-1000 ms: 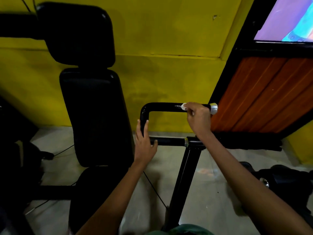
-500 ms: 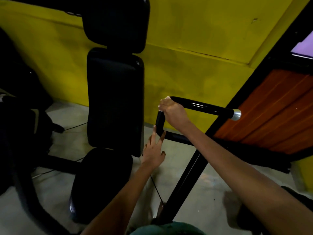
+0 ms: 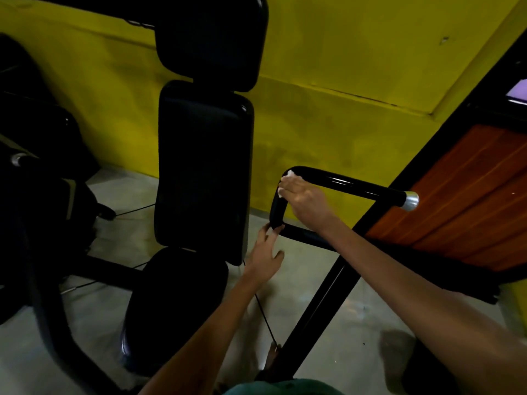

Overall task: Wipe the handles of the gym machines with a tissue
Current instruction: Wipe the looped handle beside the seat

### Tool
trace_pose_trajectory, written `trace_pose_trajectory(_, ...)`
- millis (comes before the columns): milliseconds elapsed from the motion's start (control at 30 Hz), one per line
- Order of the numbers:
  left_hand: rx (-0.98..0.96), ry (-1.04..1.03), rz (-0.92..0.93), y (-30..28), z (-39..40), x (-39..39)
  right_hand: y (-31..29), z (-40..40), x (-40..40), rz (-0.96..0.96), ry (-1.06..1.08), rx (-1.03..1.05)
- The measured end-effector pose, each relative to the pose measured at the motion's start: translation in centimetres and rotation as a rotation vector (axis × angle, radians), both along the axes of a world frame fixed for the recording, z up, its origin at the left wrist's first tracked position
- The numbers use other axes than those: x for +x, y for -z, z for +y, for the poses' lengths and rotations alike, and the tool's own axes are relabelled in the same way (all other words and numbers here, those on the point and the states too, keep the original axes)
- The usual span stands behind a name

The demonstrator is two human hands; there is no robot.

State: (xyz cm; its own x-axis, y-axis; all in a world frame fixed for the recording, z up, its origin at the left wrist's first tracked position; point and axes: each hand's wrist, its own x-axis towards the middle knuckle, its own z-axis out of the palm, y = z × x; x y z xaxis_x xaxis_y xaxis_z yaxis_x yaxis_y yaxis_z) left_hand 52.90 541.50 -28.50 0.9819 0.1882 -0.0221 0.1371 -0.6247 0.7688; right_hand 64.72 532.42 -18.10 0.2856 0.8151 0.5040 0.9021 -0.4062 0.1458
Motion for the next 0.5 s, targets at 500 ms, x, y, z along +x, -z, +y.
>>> trace_pose_trajectory(500, -0.194, -0.242, -0.183, -4.6, 5.9, 5.0, 2.3, -0.2, -0.9, 0.018, 0.078, 0.252)
